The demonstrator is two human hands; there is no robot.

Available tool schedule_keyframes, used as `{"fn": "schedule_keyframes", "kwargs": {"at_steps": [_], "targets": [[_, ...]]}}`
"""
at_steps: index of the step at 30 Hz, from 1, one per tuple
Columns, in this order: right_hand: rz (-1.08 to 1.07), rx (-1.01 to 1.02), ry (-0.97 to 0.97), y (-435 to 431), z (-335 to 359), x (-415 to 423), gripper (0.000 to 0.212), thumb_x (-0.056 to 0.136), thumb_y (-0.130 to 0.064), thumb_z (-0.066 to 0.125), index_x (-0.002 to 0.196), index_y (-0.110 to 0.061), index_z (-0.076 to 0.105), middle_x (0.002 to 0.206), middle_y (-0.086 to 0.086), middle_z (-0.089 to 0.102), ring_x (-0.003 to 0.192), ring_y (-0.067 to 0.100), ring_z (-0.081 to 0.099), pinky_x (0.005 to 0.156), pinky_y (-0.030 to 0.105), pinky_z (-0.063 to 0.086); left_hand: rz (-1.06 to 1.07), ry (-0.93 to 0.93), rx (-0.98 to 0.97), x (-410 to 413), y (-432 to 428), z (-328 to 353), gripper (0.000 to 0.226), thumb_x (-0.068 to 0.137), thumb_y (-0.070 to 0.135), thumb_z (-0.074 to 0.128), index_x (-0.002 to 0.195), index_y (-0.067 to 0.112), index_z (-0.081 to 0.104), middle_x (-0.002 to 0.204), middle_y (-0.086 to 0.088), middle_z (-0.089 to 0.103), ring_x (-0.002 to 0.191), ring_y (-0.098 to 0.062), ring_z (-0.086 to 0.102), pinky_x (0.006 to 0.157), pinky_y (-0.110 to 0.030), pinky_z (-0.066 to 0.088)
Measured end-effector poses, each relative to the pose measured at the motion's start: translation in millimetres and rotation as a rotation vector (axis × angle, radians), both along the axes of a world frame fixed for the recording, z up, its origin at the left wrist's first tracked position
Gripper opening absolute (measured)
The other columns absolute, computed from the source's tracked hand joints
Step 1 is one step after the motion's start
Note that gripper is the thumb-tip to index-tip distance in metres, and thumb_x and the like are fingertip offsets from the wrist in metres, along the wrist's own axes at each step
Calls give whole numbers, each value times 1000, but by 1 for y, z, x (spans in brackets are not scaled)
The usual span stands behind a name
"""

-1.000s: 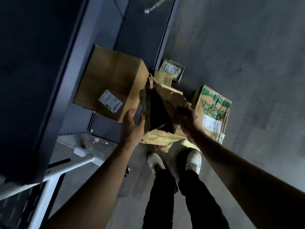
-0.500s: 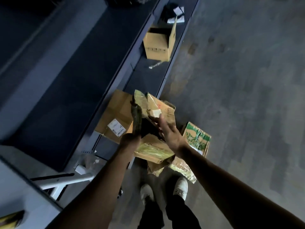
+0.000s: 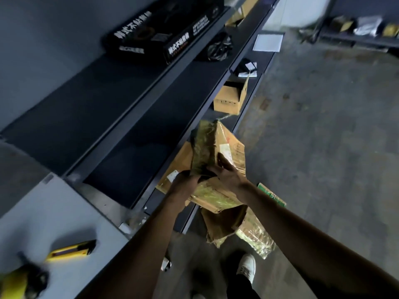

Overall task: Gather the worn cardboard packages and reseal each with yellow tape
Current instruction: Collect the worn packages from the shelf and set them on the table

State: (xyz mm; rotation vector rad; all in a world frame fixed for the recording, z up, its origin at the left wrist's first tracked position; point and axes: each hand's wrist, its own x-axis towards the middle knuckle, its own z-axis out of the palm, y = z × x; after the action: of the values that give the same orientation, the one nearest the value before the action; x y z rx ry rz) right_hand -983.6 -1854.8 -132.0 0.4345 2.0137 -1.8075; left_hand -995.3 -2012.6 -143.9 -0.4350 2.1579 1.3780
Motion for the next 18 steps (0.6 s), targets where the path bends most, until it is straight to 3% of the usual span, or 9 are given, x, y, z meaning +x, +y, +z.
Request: {"fn": "schedule_keyframes", "kwargs": {"at_steps": [2,4,5,8,11,15,17,18], "targets": [[62,-6,8,-9,17,11,84,78,-56,70,151,-31,37,148,2,44,134,26,44,112,40,39,40,9,80,4,-11,7,50,79,60,62,107,21,74,109,-10,73,101,-30,66,97,-56,50],[51,-39,25,-19,39,29,57,99,-25,57,151,-21,34,141,1,44,127,20,44,95,21,46,178,-3,177,19,-21,37,44,94,50,50,110,16,72,113,-14,71,103,-29,67,100,-53,50],[0,-93,12,-21,44,37,55,102,-22,52,153,-23,31,139,2,46,121,19,46,88,22,46,238,-11,194,25,-27,47,47,96,54,45,106,17,72,109,-13,72,102,-29,68,98,-53,52],[-89,-175,43,-38,55,59,63,99,-47,51,155,-38,25,148,2,44,127,24,47,103,36,39,159,3,146,45,-38,78,57,90,70,44,103,21,71,103,-8,74,93,-25,70,86,-43,57],[-161,-249,41,-53,66,71,70,91,-68,48,149,-31,40,142,3,53,127,26,53,110,41,38,73,94,27,64,-51,99,33,95,52,52,95,22,67,94,-2,70,81,-16,66,63,-28,50],[-95,-310,22,-68,87,81,54,100,-55,40,141,-21,47,122,2,62,94,13,62,81,25,46,121,123,13,85,-75,118,57,78,69,57,107,21,68,97,0,70,87,-17,67,71,-31,53],[-72,-350,58,-75,95,84,47,103,-44,43,140,-16,50,119,2,63,89,10,62,61,16,49,160,178,17,95,-86,124,42,82,62,64,93,21,68,89,1,69,80,-14,66,69,-28,53],[-56,-355,81,-78,101,87,43,105,-38,42,139,-14,51,115,1,63,92,11,62,58,12,49,173,208,7,102,-90,128,32,87,53,66,84,21,66,80,1,66,71,-11,63,62,-23,50]]}}
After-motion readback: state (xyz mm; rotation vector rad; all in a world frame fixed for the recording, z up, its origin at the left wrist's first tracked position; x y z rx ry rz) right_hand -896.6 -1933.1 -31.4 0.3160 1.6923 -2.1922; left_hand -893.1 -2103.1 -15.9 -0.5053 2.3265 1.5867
